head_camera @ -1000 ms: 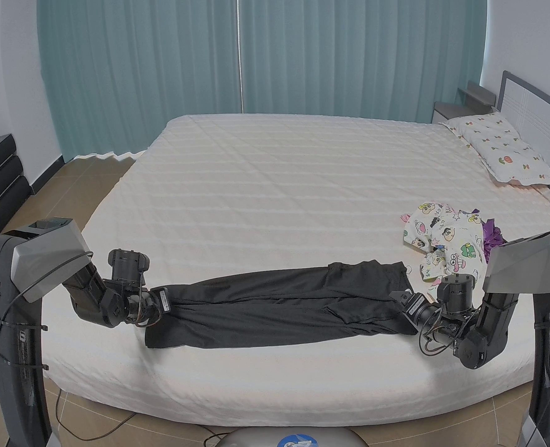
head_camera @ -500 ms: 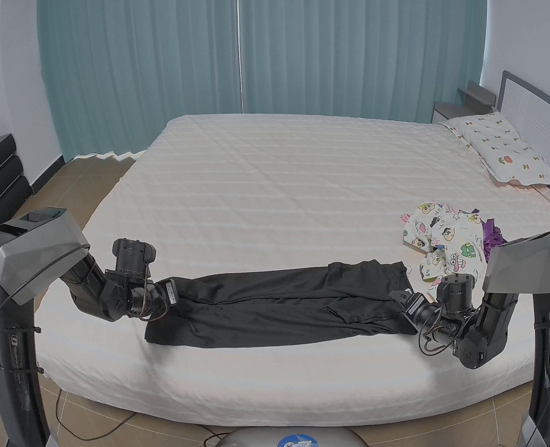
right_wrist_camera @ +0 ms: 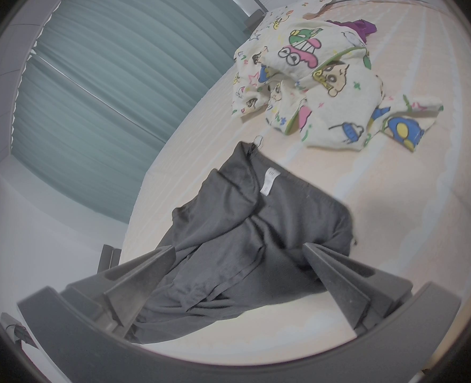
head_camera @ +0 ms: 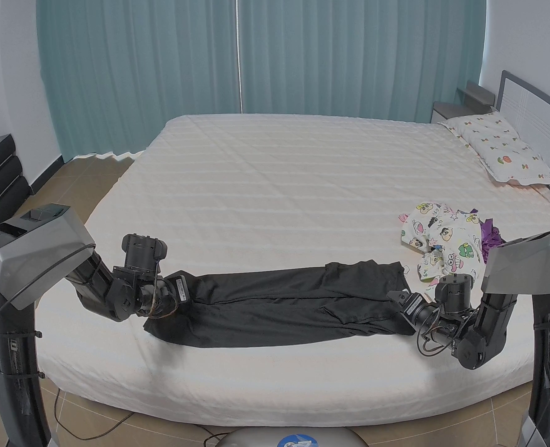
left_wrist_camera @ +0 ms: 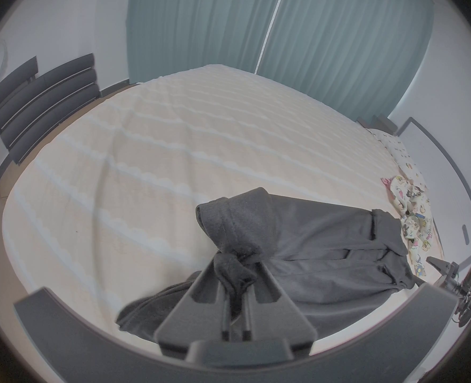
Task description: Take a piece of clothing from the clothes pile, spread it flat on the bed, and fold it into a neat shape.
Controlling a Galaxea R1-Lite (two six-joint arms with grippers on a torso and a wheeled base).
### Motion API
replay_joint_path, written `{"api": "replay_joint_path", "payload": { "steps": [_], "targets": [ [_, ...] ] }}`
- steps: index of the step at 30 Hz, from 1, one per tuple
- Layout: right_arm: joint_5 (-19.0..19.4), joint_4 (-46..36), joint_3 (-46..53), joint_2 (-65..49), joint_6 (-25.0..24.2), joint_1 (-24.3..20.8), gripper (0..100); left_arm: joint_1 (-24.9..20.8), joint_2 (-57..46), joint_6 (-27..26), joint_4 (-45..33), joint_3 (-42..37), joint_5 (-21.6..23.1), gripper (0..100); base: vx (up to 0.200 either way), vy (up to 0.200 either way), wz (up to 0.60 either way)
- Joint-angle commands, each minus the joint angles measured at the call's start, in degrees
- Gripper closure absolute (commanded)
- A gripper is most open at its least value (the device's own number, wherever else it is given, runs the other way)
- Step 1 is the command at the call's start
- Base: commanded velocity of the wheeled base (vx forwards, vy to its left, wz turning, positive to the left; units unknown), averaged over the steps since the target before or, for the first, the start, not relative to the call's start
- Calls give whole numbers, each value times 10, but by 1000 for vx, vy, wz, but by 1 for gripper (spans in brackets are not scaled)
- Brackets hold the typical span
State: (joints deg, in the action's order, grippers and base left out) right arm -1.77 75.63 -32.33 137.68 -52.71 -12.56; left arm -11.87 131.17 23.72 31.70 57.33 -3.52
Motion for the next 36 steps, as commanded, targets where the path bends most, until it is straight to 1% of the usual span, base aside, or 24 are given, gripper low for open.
{"api": "replay_joint_path", "payload": {
  "steps": [1, 5, 10, 11, 14, 19, 24, 27, 30, 32, 34, 36],
  "targets": [
    [0, 0, 0, 0, 1, -1, 0, -4, -8, 0, -1, 3, -1, 100, 0, -200, 0],
    [0, 0, -1, 0, 1, -3, 0, -16, -17, 2, -39, 23, -1, 100, 0, -200, 0],
    [0, 0, -1, 0, 1, -4, 0, -32, -16, 28, -75, 60, -3, 100, 0, -200, 0],
    [0, 0, -1, 0, 1, -4, 0, -39, -13, 39, -95, 81, -9, 100, 0, -200, 0],
    [0, 0, -1, 0, 1, -4, 0, -48, -9, 49, -132, 111, -13, 100, 0, -200, 0],
    [0, 0, -1, 0, 1, -5, 0, -75, -3, 93, -184, 161, -14, 100, 0, -200, 0],
    [0, 0, -1, 1, 1, -4, 0, -95, 14, 117, -227, 205, -15, 100, 0, -200, 0],
    [0, 0, -1, 1, 1, -5, 0, -118, 24, 151, -268, 246, -15, 100, 0, -200, 0],
    [0, 0, -1, 1, 1, -5, 0, -133, 31, 154, -288, 267, -14, 100, 0, -200, 0],
    [0, 0, -1, 1, 1, -5, 0, -133, 31, 154, -288, 267, -14, 100, 0, -200, 0],
    [0, 0, -1, 1, 1, -5, 0, -151, 51, 163, -295, 302, -15, 100, 0, -200, 0],
    [0, 0, 0, 1, 1, -5, 0, -158, 64, 164, -309, 327, -15, 100, 0, 0, 0]
  ]
}}
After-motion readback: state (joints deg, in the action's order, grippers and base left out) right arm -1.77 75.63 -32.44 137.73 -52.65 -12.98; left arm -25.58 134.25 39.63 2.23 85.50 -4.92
